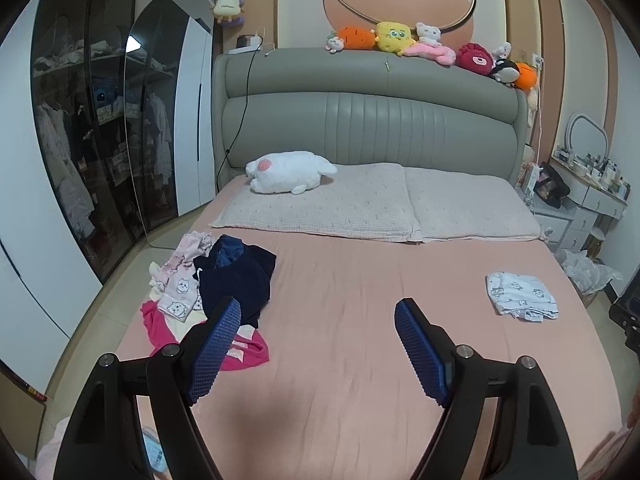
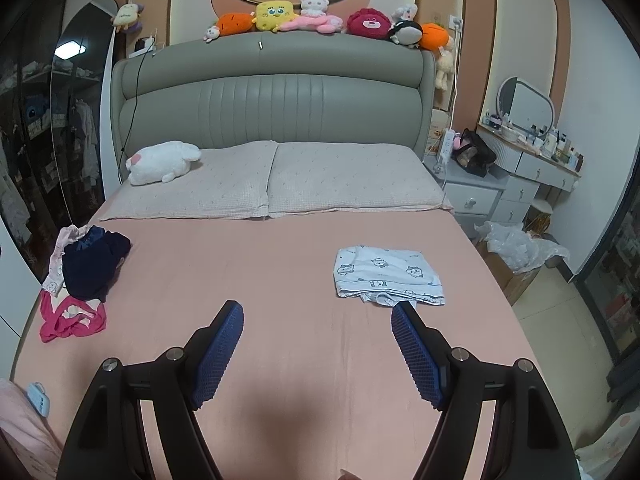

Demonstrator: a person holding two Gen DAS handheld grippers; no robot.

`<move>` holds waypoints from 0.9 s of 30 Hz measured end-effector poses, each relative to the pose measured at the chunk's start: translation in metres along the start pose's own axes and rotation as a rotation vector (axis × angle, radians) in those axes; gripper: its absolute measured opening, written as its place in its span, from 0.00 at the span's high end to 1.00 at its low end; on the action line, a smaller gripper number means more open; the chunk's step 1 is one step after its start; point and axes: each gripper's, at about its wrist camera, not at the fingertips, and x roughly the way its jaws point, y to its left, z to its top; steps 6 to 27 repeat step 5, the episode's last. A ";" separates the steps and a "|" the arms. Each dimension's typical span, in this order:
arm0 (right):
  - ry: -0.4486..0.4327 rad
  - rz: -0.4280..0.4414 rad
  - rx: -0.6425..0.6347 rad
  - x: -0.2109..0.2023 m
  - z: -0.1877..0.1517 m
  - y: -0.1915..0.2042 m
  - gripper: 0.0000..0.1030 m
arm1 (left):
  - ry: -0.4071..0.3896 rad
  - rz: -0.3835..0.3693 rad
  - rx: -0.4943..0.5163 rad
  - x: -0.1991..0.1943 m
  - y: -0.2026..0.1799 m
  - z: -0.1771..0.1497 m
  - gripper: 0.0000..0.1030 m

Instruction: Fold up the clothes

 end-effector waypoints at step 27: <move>0.000 0.002 0.002 -0.001 -0.001 -0.003 0.26 | -0.028 0.006 0.017 -0.005 -0.003 0.000 0.23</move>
